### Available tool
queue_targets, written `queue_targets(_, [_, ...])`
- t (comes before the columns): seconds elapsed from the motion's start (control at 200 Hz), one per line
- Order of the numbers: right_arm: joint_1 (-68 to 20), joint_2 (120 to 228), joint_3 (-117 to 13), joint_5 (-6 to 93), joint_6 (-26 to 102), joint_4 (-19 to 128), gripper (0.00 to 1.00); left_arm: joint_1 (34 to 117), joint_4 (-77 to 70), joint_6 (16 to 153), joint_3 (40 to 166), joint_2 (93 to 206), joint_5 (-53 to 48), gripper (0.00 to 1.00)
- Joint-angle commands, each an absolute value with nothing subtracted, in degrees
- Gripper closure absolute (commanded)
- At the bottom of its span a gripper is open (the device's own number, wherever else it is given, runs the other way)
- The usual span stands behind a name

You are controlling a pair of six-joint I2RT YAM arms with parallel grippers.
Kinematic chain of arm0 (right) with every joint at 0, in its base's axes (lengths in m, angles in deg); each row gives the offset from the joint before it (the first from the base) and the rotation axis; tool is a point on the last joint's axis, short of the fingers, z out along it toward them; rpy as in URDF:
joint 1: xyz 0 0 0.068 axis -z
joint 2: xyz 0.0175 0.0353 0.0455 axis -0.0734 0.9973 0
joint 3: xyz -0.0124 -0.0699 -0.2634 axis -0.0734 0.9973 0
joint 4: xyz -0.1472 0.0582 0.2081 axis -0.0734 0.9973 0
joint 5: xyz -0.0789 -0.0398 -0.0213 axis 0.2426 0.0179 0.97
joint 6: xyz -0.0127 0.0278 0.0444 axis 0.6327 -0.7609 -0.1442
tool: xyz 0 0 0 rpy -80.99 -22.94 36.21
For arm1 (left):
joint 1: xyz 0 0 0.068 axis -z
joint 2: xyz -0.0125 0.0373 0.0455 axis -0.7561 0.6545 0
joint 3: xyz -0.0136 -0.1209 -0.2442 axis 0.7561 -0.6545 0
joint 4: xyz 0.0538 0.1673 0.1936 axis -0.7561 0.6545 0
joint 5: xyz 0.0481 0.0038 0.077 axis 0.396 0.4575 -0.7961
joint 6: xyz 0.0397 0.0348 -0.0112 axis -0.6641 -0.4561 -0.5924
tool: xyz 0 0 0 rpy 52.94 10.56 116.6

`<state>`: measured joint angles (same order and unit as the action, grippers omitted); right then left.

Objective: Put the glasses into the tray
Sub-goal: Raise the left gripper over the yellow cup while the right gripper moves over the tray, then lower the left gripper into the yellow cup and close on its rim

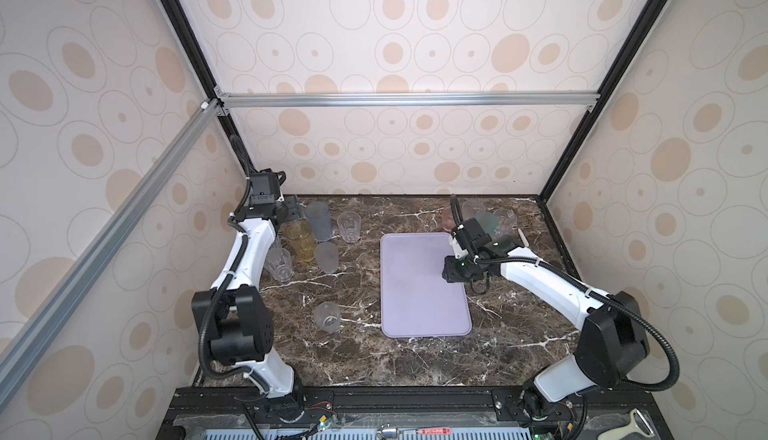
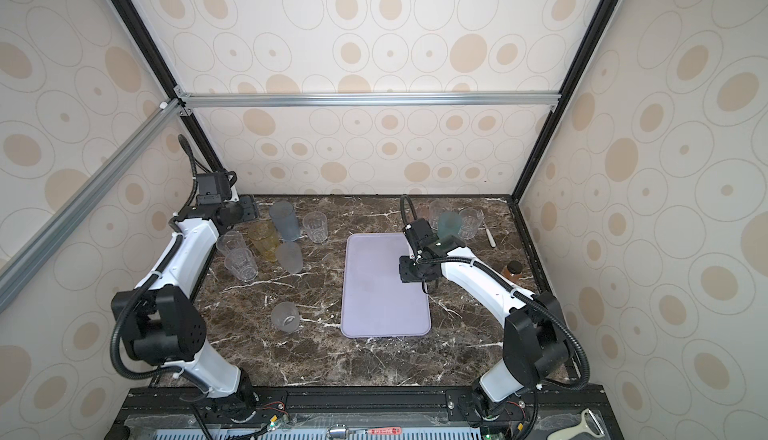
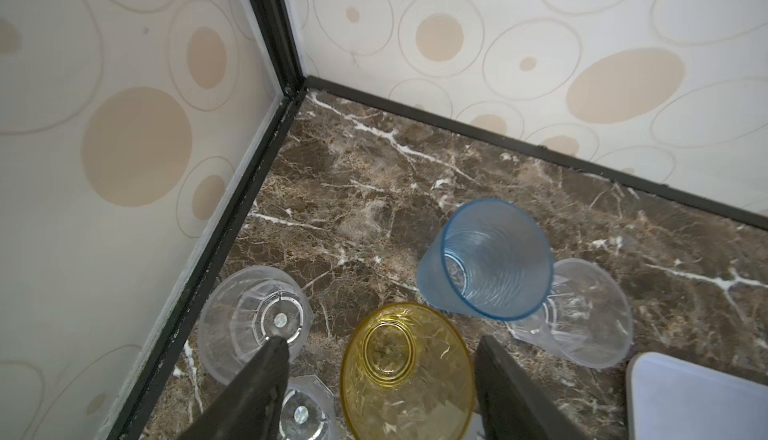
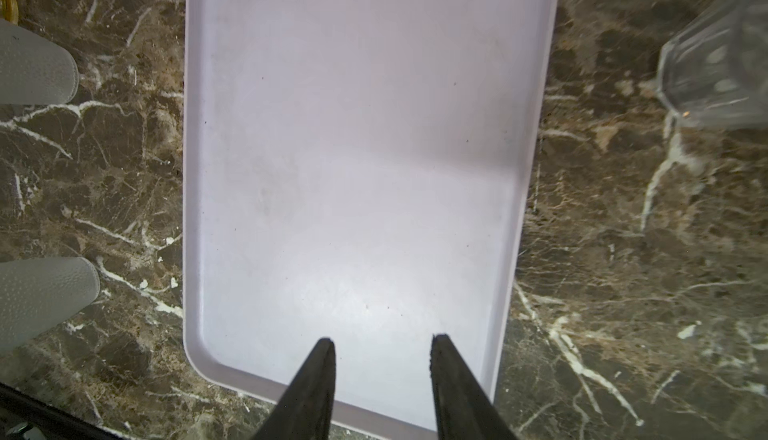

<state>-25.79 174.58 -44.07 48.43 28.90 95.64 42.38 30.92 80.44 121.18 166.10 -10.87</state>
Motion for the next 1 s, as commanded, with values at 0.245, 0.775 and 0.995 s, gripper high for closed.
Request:
queue_targets(0.245, [-28.06,177.81,-46.12,44.53,26.68,94.04,0.59,41.93,43.59,71.84,128.88,173.05,-10.6,0.47])
queue_targets(0.775, [-31.54,182.47,-49.0,46.17,25.94,93.43,0.59,40.7,39.58,70.44,122.33,169.76,-8.73,0.62])
queue_targets(0.995, [-32.37,183.31,-49.45,46.61,25.64,93.25,0.59,40.23,38.23,70.34,119.86,170.4,-10.21,0.63])
